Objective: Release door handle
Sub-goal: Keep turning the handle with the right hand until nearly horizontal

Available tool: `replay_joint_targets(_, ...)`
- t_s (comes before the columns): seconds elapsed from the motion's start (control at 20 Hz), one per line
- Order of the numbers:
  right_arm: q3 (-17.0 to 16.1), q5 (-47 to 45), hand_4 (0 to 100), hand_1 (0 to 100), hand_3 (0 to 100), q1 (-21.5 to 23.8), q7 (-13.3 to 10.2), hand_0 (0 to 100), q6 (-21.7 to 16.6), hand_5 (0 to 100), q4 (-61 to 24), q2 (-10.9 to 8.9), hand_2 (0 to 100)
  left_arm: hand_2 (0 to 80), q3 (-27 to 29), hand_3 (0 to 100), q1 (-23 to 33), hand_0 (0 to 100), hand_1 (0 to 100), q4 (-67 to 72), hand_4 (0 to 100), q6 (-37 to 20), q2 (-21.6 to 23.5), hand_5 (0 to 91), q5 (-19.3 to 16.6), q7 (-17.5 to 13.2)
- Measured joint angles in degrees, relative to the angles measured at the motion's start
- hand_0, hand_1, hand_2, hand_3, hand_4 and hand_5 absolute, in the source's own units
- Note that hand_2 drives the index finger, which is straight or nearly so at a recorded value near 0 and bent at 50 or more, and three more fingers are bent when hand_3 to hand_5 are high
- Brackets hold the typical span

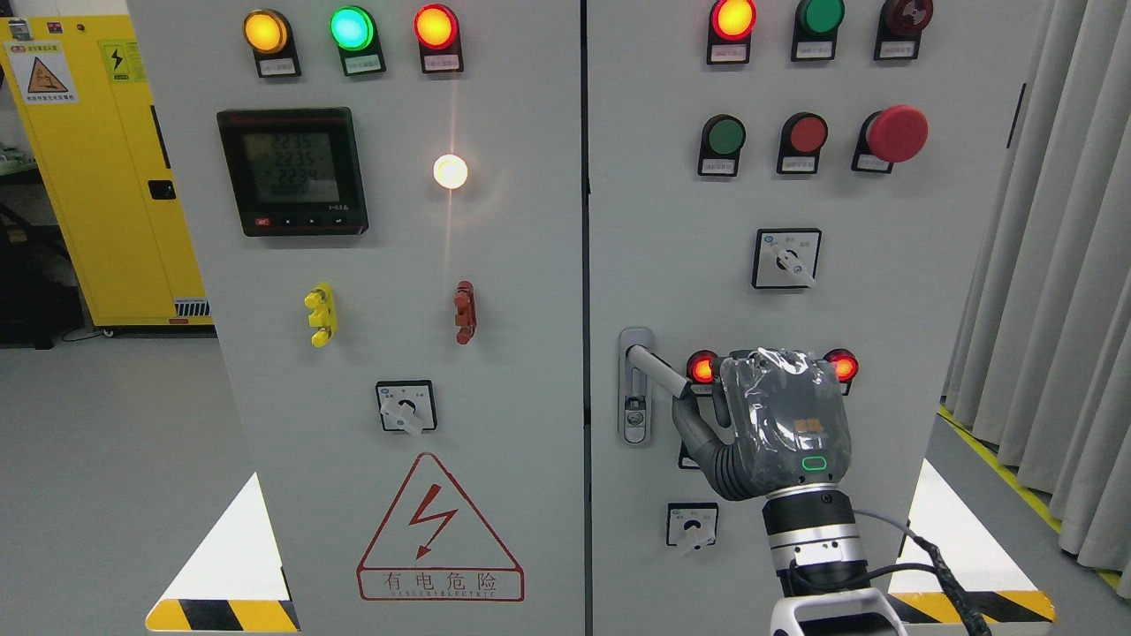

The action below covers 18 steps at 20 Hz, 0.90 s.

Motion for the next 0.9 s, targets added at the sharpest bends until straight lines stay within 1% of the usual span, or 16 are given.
replay_joint_targets(0.2, 0.0, -0.1, 100, 57, 100, -0.1, 0.1, 60, -0.1, 100, 0.0, 0.21, 96, 0.0, 0.0, 0, 0.0, 12, 56, 0.0, 0, 0.0, 0.0, 0.0, 0.0, 0.0)
replay_joint_targets(0.45, -0.1, -0.2, 100, 51, 100, -0.2, 0.1, 65, -0.1, 100, 0.0, 0.40, 96, 0.0, 0.0, 0, 0.0, 12, 56, 0.0, 0, 0.0, 0.0, 0.0, 0.0, 0.0)
replay_joint_targets(0.75, -0.2, -0.3, 100, 50, 100, -0.3, 0.1, 66, -0.1, 100, 0.0, 0.53, 96, 0.0, 0.0, 0, 0.0, 12, 56, 0.0, 0, 0.0, 0.0, 0.0, 0.0, 0.0)
replay_joint_targets(0.9, -0.2, -0.4, 100, 50, 100, -0.4, 0.1, 67, -0.1, 100, 0.0, 0.27, 96, 0.0, 0.0, 0, 0.0, 12, 56, 0.0, 0, 0.0, 0.0, 0.0, 0.0, 0.0)
